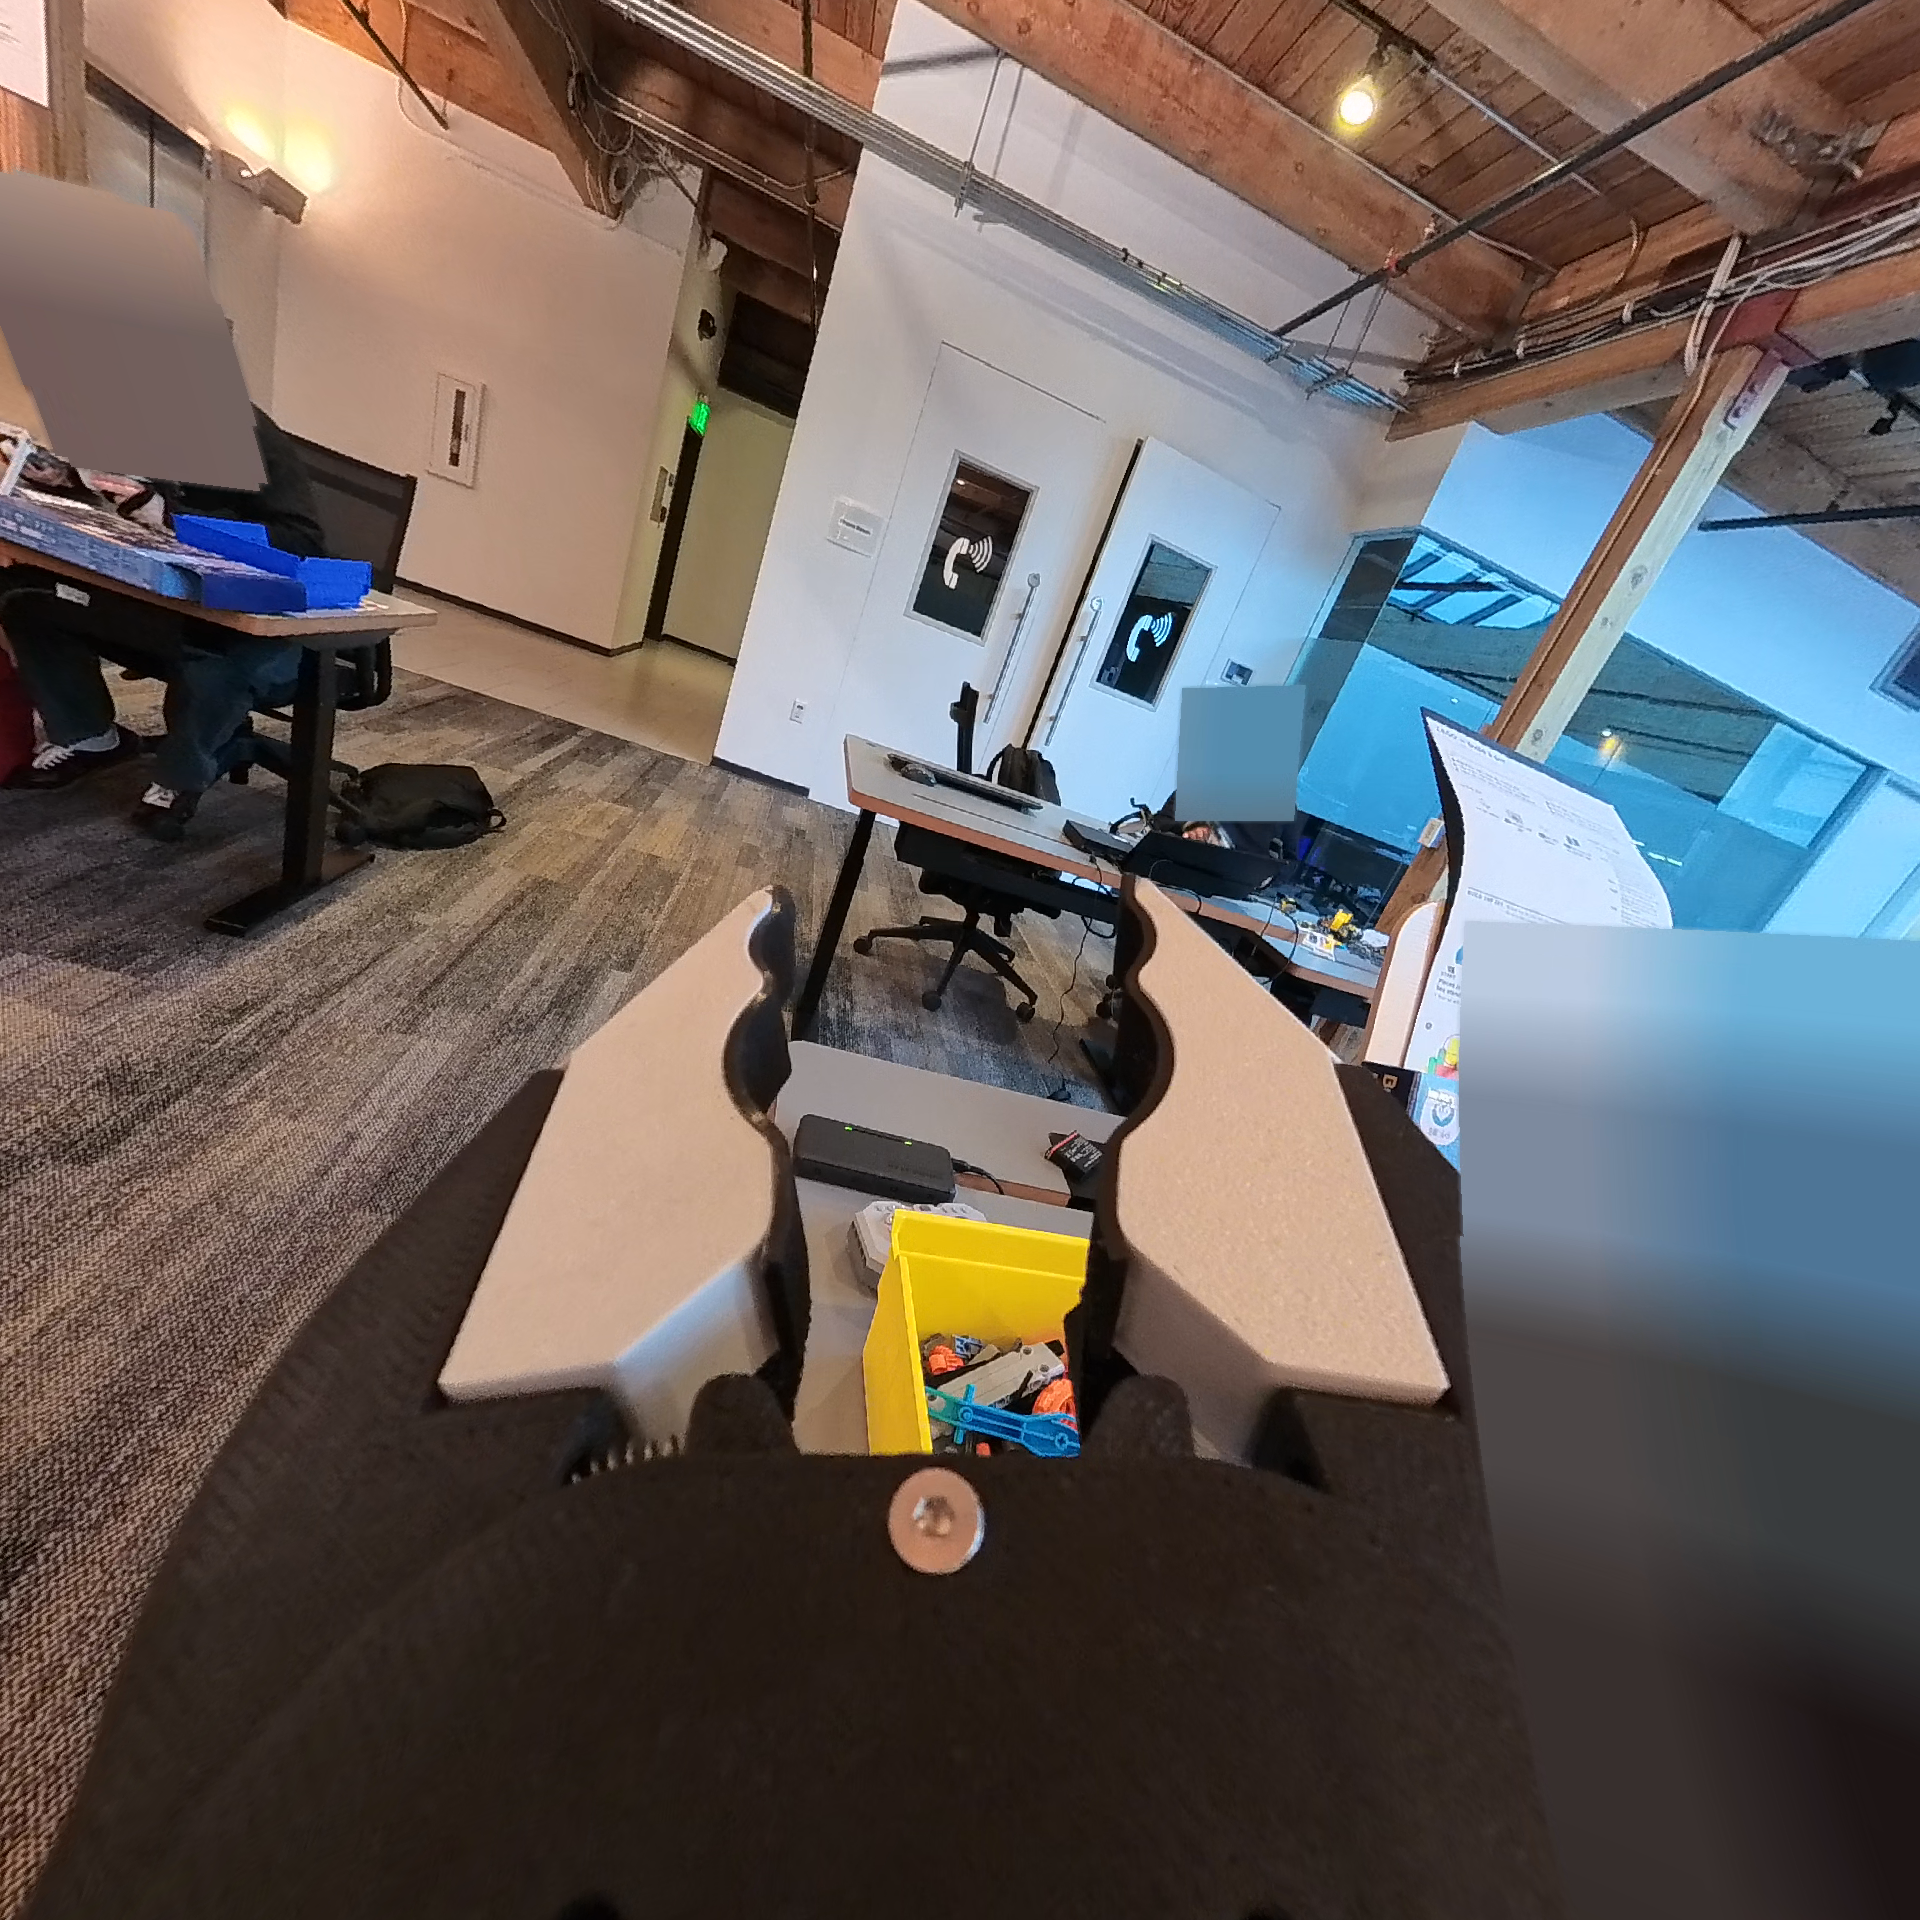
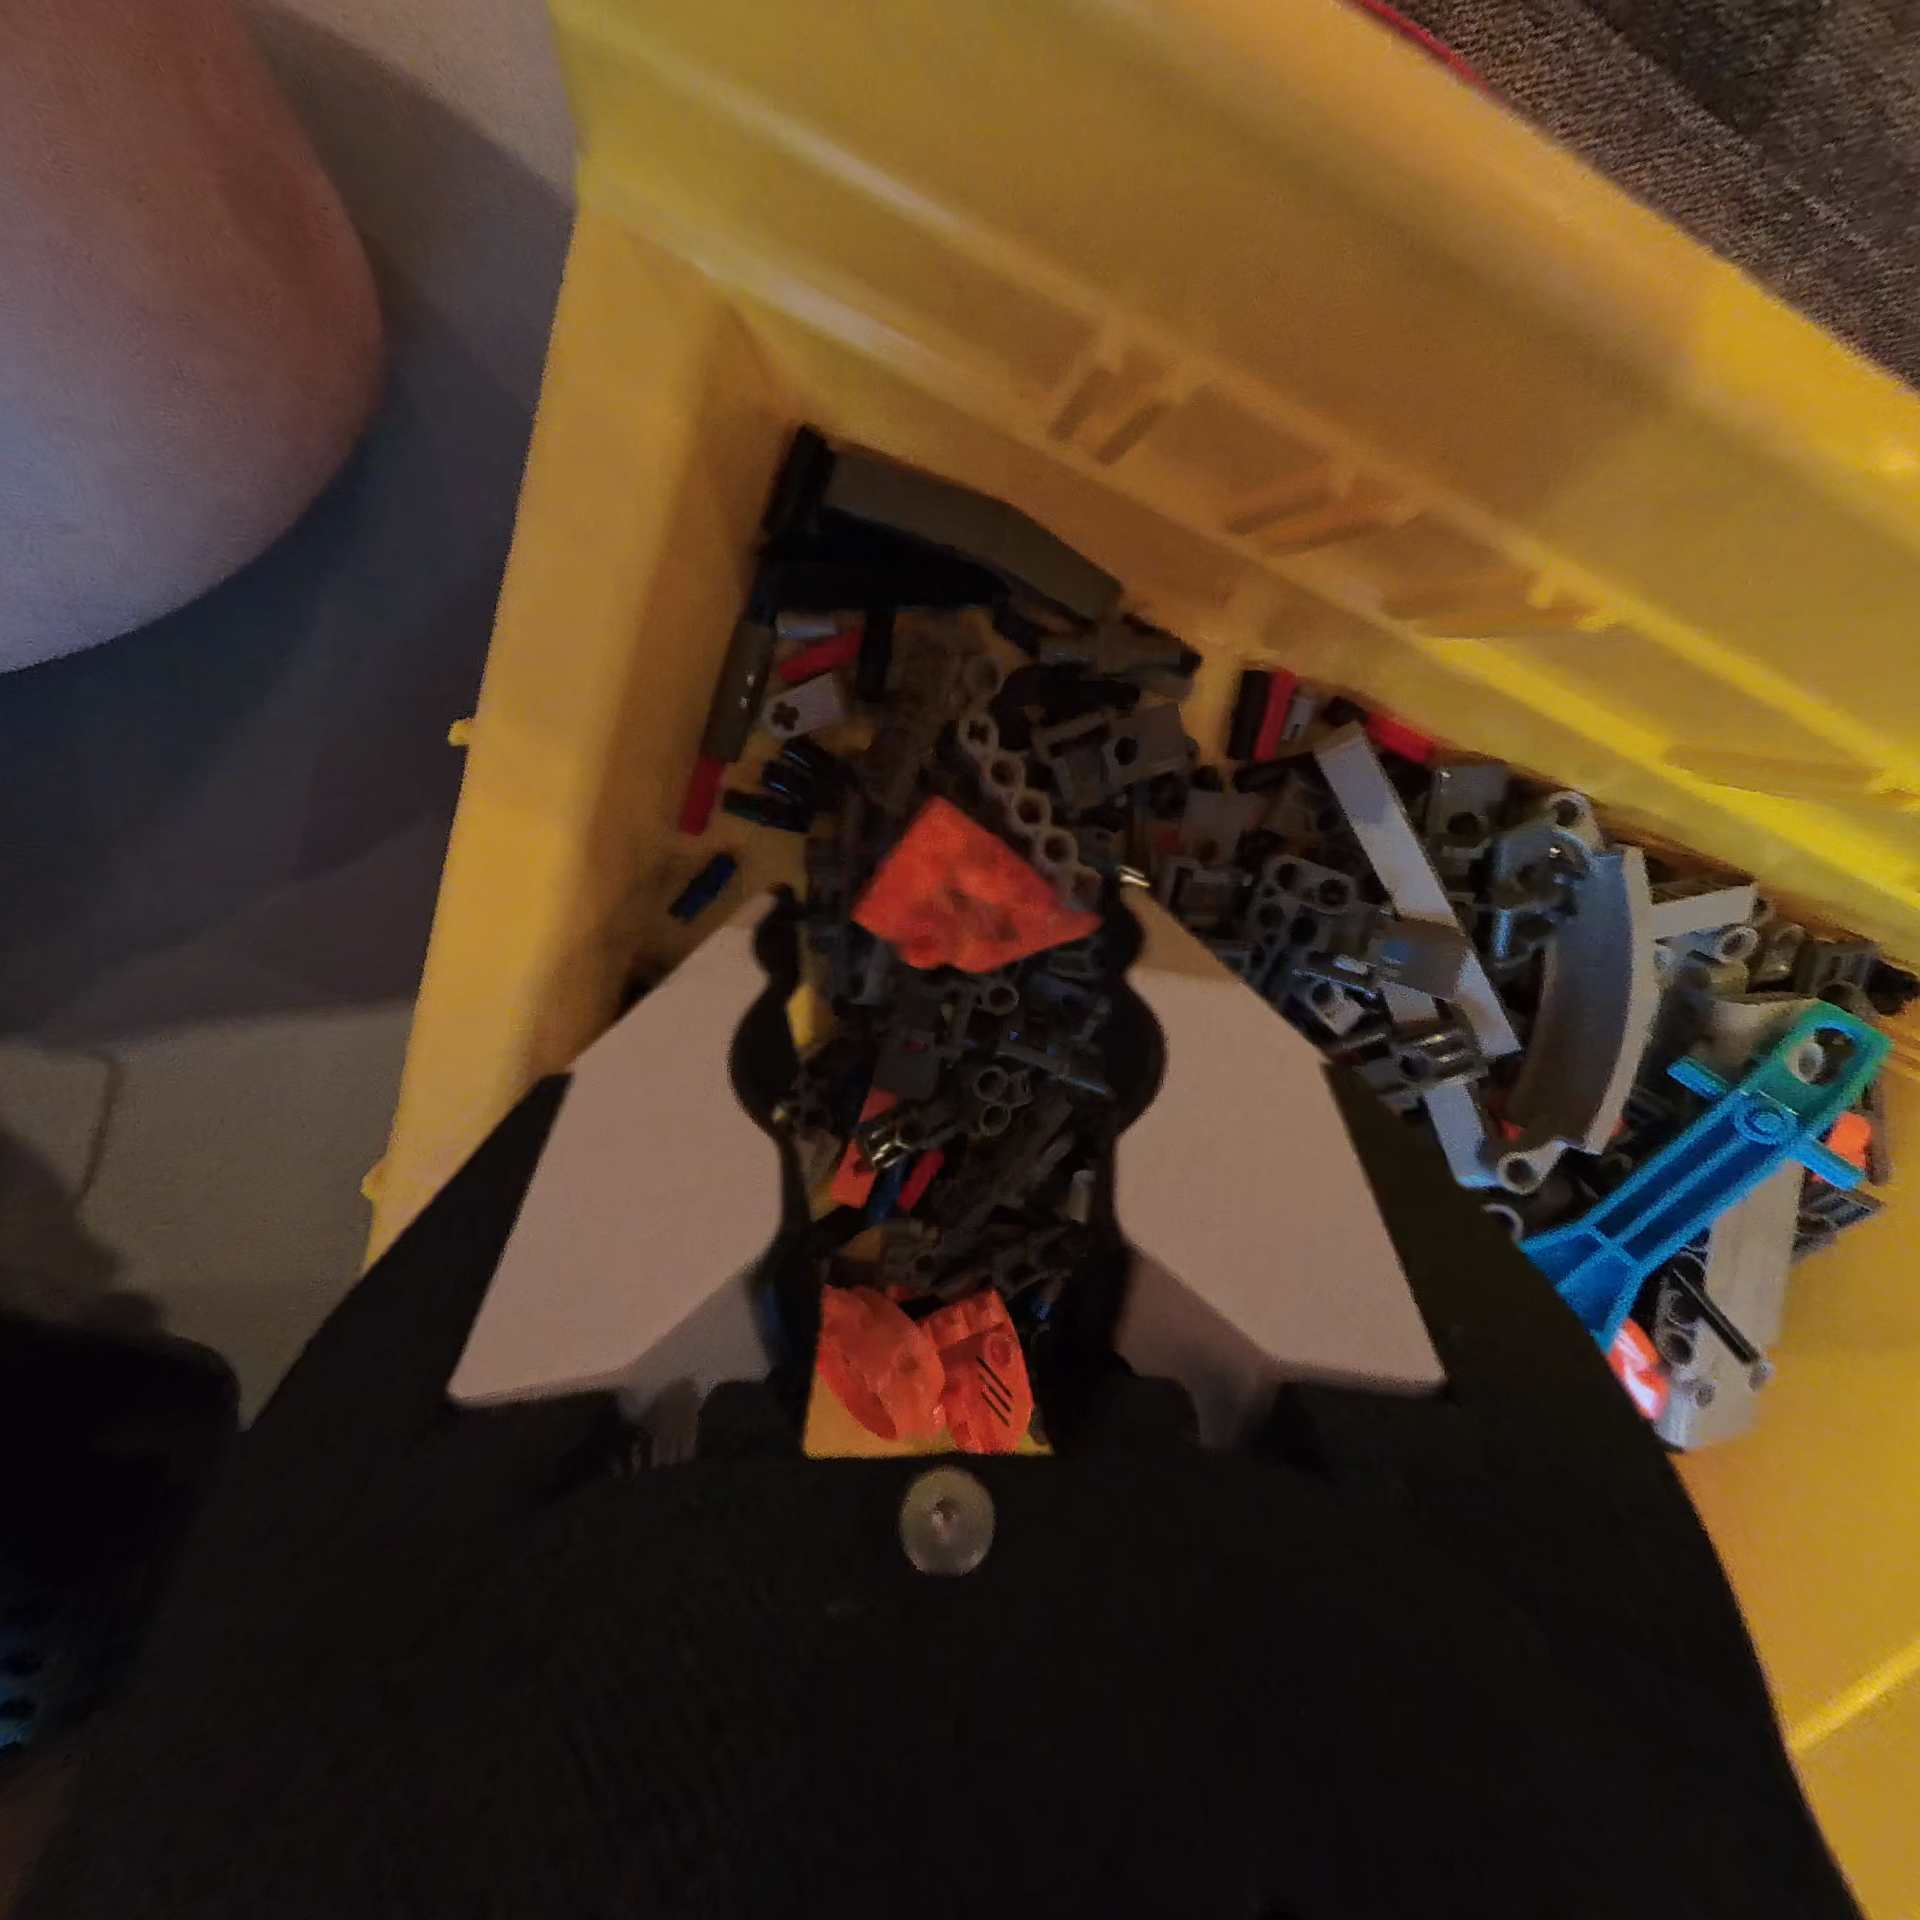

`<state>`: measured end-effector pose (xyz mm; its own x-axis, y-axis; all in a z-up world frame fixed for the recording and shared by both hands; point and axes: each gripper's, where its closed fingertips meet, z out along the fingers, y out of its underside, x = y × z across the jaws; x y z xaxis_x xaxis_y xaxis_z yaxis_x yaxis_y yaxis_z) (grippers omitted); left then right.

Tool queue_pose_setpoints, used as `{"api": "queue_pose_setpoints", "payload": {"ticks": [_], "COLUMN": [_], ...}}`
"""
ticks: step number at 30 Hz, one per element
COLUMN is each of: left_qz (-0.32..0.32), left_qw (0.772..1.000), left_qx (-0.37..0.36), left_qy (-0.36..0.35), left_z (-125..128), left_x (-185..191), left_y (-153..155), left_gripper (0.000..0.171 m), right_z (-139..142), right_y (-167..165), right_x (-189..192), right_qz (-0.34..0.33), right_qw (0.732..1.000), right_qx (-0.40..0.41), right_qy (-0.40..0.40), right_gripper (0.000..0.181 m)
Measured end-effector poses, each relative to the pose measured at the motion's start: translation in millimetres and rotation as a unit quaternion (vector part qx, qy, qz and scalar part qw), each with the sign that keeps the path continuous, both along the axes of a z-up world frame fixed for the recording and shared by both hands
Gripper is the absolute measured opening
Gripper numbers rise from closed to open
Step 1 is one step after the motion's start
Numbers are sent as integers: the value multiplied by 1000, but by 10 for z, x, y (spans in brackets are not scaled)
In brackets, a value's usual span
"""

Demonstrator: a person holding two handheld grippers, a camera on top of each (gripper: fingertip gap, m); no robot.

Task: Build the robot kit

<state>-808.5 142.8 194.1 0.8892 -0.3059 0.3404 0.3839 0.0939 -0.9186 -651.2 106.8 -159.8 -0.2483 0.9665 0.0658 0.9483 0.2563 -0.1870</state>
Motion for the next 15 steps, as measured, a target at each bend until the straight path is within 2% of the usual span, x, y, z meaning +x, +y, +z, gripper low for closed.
{"api": "queue_pose_setpoints", "payload": {"ticks": [1, 3, 6, 15], "left_qz": [0, 1, 0, -1], "left_qw": [1000, 1000, 1000, 1000], "left_qx": [1, 0, 0, -1], "left_qy": [0, -1, -2, 0], "left_z": [4, 2, -1, -1], "left_x": [0, -4, -7, 1], "left_y": [-3, -3, 3, 5], "left_gripper": [59, 59, 59, 59], "right_z": [2, -2, 56, 172], "right_y": [38, 75, 163, 559], "right_x": [14, 44, 77, 282], "right_qz": [-2, -5, -10, -70], "right_qw": [1000, 1000, 1000, 997], "right_qx": [8, 6, 8, 12], "right_qy": [-1, -4, 3, 20], "right_gripper": [46, 42, 11, 9]}}
